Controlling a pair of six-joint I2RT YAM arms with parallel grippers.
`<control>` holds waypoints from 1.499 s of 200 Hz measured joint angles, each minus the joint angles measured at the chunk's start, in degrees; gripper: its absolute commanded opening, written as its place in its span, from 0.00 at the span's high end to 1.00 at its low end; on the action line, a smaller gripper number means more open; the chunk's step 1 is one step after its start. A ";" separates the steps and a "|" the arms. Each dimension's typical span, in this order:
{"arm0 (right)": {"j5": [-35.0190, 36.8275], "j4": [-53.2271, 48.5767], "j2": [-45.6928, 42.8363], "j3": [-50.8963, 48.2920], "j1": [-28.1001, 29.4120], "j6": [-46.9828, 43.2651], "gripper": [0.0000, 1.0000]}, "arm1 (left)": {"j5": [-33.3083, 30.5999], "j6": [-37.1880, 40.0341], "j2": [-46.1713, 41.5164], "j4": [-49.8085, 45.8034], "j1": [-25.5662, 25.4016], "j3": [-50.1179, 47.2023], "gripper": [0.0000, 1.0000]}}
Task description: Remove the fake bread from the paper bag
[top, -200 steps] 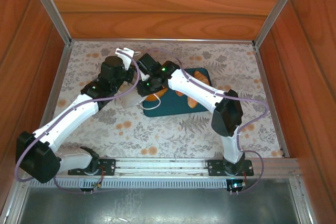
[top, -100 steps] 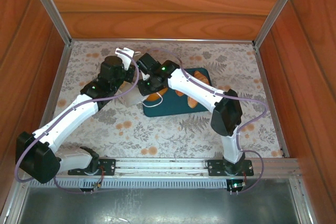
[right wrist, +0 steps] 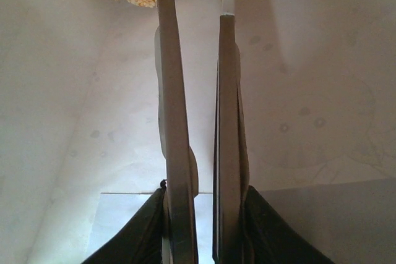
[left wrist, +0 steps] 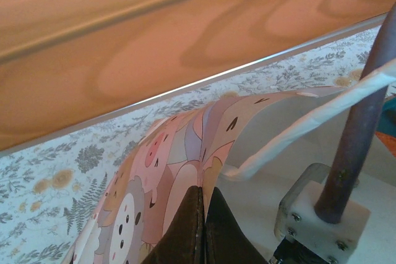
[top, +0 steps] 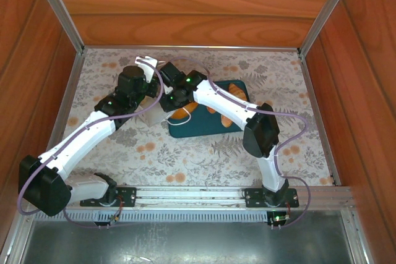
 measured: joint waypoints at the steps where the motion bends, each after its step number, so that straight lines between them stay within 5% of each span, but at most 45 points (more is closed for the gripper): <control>1: 0.04 0.00 0.00 0.00 0.00 0.00 0.87 | 0.00 0.00 0.00 0.00 0.00 0.00 1.00; 32: 0.87 0.42 -0.72 -0.94 0.04 0.02 1.00 | -1.22 -0.15 0.00 0.11 0.00 0.00 1.00; 300: 7.82 -7.58 -21.42 -6.75 0.07 1.66 1.00 | -11.89 0.09 0.26 0.04 5.49 -1.05 1.00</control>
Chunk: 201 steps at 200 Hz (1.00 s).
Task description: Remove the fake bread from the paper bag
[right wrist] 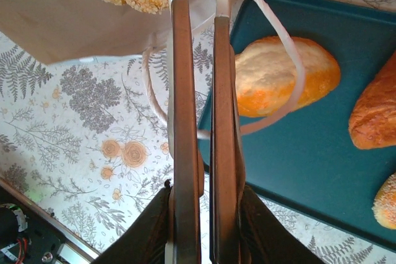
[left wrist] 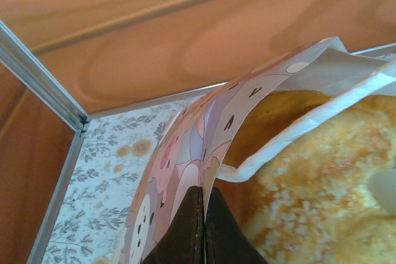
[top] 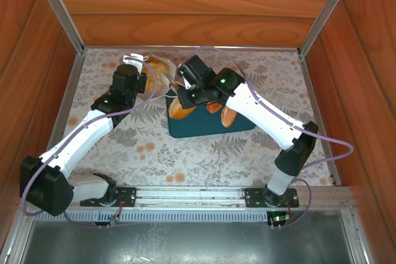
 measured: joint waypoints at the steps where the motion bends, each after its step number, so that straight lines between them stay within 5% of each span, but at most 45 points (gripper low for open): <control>1: 0.04 -0.02 -0.07 -0.07 0.00 0.00 1.00 | 0.00 0.00 0.00 0.00 0.04 0.00 1.00; 201: 7.13 11.69 -17.99 -14.62 -0.09 2.03 1.00 | 3.52 -0.24 -0.55 0.42 2.67 -1.62 1.00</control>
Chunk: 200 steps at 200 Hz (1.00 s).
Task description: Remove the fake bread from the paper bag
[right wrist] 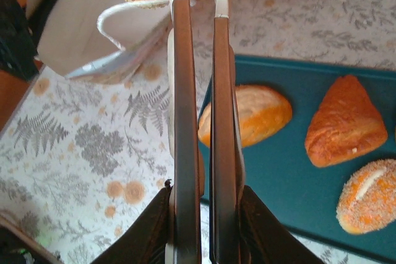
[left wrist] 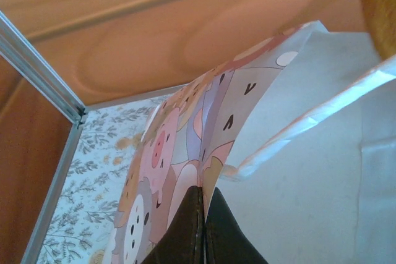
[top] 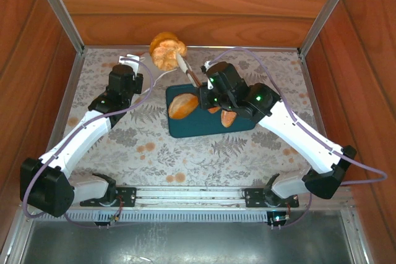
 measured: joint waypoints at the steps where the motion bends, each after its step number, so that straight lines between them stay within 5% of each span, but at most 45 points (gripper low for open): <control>1: 0.02 0.09 0.00 -0.02 0.00 0.02 1.00 | 0.02 -0.02 -0.02 0.00 0.00 0.00 1.00; 85: 5.60 -2.56 -0.02 4.94 0.07 -0.79 1.00 | 0.37 -0.28 0.02 -1.18 0.00 0.31 1.00; 135: 9.60 -18.23 -2.58 14.08 -1.18 0.17 1.00 | 2.03 -5.70 2.03 -10.19 3.04 10.71 1.00; 200: 7.37 -40.04 -0.24 22.67 -4.55 2.97 1.00 | 15.02 -19.39 4.90 -19.85 13.35 19.56 1.00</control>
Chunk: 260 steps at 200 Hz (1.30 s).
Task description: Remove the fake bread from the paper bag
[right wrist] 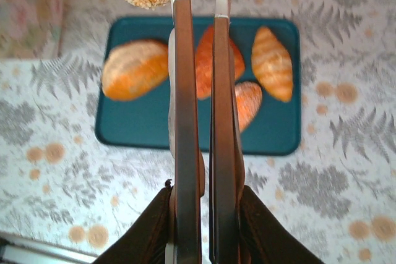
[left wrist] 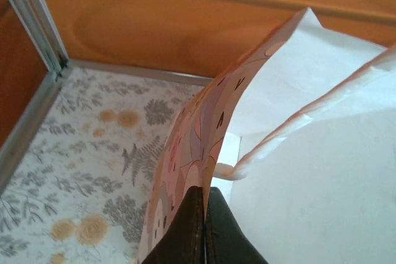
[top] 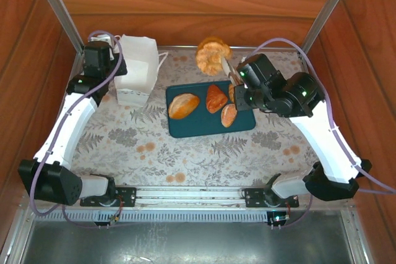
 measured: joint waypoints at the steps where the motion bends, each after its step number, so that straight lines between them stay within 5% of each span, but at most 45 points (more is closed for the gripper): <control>1: -0.17 -0.35 0.15 0.09 0.00 -0.02 1.00 | 0.44 -0.11 0.07 -0.22 0.26 0.09 1.00; 58: -7.50 -6.12 7.43 2.05 -1.53 -0.48 1.00 | 12.46 -8.94 3.61 -3.85 8.09 2.19 1.00; 128: -17.22 -6.12 15.26 -0.61 -2.21 -3.19 1.00 | 25.09 -15.26 12.52 -2.51 11.87 5.07 1.00; 260: -24.26 -6.14 13.86 -11.34 -5.42 -4.13 1.00 | 26.58 -15.98 14.73 -1.44 12.94 7.69 1.00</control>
